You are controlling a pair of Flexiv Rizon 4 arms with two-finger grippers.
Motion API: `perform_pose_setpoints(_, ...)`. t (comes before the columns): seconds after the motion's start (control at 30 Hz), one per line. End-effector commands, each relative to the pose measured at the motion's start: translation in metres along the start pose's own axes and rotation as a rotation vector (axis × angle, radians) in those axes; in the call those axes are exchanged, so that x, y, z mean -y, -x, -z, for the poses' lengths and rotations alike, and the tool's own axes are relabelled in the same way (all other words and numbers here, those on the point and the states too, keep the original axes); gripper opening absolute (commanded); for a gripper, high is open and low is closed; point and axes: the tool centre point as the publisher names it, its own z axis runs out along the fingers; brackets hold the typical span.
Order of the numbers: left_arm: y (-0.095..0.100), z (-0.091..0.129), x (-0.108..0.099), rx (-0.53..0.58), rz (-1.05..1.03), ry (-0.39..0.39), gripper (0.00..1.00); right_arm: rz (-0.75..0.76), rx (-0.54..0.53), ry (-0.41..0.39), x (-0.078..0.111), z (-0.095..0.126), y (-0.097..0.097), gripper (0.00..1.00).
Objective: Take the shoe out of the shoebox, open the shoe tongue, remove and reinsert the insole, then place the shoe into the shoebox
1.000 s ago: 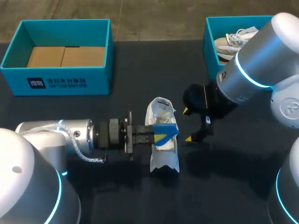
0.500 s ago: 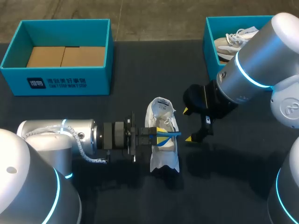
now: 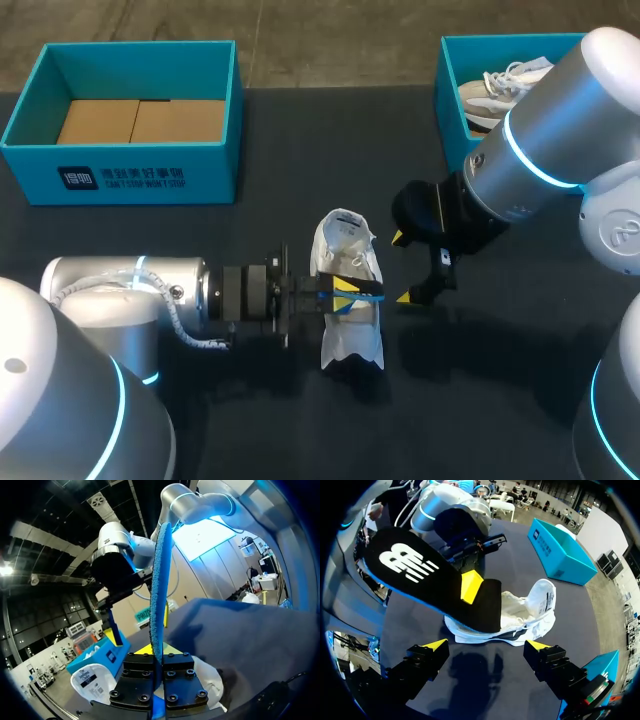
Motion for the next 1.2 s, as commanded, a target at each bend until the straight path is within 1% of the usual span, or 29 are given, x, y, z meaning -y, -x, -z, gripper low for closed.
perform_pose_setpoints(0.03,0.001,-0.003,-0.006,-0.009,-0.002,0.005,0.0,0.001,0.002,0.0,0.0,-0.001,-0.001,1.0)
perform_pose_setpoints(0.17,0.001,-0.001,-0.014,-0.008,0.0,0.019,0.0,0.001,0.002,0.0,0.0,-0.001,-0.001,1.0)
perform_pose_setpoints(0.43,0.003,0.001,-0.015,0.002,0.006,0.034,0.0,0.001,0.002,0.0,0.0,-0.001,-0.001,1.0)
perform_pose_setpoints(0.47,0.003,0.001,-0.014,0.003,0.007,0.034,0.07,0.001,0.002,0.0,0.0,-0.001,-0.001,1.0)
perform_pose_setpoints(0.5,0.004,0.001,-0.012,0.003,0.006,0.033,0.3,0.001,0.002,0.0,0.0,-0.001,-0.001,1.0)
perform_pose_setpoints(0.53,0.004,0.0,-0.01,0.005,0.006,0.03,0.39,0.001,0.002,0.0,0.0,-0.001,-0.001,1.0)
perform_pose_setpoints(0.57,0.004,0.0,-0.009,0.006,0.005,0.028,0.37,0.001,0.002,0.0,0.0,-0.001,-0.001,1.0)
perform_pose_setpoints(0.7,0.004,0.001,-0.005,0.01,0.007,0.019,0.35,0.001,0.002,0.0,0.0,-0.001,-0.001,1.0)
perform_pose_setpoints(0.77,0.003,0.001,-0.004,0.014,0.011,0.016,0.28,0.001,0.002,0.0,0.0,-0.001,-0.001,1.0)
perform_pose_setpoints(0.83,0.002,0.002,-0.003,0.02,0.015,0.012,0.26,0.001,0.002,0.0,0.0,-0.001,-0.001,1.0)
perform_pose_setpoints(0.93,0.001,0.004,0.001,0.032,0.024,0.007,0.21,0.001,0.002,0.0,0.0,-0.001,-0.001,1.0)
perform_pose_setpoints(1.0,-0.002,0.006,0.004,0.033,0.031,0.009,0.13,0.001,0.002,0.0,0.0,-0.001,-0.001,1.0)
perform_pose_setpoints(1.03,-0.003,0.006,0.005,0.034,0.037,0.007,0.0,0.001,0.002,0.0,0.0,-0.001,-0.001,1.0)
perform_pose_setpoints(1.2,-0.007,0.006,0.008,0.038,0.064,-0.005,0.0,0.001,0.002,0.0,0.0,-0.001,-0.001,1.0)
